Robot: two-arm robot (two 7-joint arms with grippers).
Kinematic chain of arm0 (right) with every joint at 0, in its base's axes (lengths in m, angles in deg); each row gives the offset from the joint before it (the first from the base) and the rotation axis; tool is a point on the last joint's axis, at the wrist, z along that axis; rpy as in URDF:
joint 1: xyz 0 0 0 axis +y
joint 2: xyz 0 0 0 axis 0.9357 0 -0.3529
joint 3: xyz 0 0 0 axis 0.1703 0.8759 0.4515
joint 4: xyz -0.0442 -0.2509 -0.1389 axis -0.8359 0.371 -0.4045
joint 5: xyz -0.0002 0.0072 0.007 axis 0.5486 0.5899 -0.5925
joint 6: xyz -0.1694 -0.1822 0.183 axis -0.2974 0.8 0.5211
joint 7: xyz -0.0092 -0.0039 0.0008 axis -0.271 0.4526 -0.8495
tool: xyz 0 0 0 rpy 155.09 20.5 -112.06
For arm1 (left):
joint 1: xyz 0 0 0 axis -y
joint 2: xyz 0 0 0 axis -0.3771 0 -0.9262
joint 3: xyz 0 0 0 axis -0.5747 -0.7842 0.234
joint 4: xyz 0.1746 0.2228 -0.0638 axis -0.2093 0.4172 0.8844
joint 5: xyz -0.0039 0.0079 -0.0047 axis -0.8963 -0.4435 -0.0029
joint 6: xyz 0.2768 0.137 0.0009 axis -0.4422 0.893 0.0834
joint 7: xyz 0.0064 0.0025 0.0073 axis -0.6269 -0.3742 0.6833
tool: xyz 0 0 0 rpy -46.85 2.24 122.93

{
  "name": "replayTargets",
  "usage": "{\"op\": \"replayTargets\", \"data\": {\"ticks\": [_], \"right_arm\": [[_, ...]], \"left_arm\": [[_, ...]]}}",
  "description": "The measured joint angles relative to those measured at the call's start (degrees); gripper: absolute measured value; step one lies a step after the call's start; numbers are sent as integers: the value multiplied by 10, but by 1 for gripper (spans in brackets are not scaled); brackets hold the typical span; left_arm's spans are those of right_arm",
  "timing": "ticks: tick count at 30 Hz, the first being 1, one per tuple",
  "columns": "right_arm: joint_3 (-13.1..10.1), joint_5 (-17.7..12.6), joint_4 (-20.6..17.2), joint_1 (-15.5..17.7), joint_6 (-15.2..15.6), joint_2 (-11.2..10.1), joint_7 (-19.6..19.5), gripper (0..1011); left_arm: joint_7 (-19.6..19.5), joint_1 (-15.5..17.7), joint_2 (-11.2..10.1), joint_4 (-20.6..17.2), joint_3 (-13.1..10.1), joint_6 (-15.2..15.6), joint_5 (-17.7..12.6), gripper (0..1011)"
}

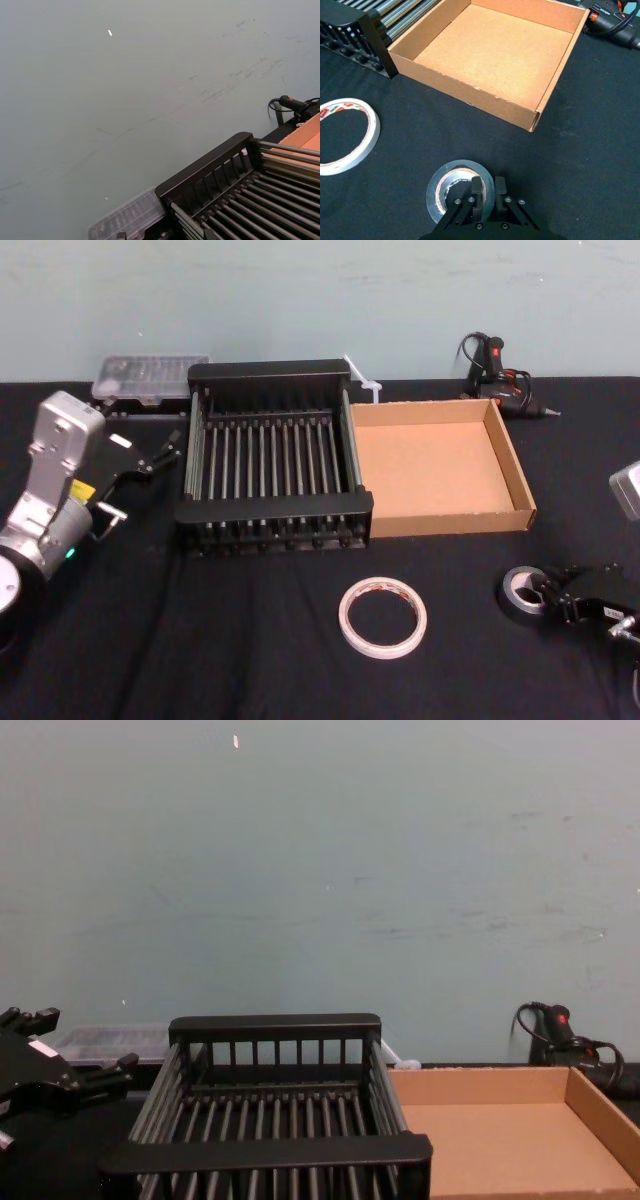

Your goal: Pick up the white tape and place it into the black box , Pick up the silver tape and place it into the brown box.

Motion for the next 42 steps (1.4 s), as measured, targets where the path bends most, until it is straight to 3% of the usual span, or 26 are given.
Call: {"op": "replayTargets", "data": {"ticks": [22, 42], "right_arm": [[-7, -11, -9, -7, -16, 5, 0, 161], [13, -5, 30, -93, -5, 55, -33, 161]], "left_arm": [[0, 0, 0, 0, 0, 0, 0, 1001], [0, 0, 0, 0, 0, 0, 0, 1001]]}}
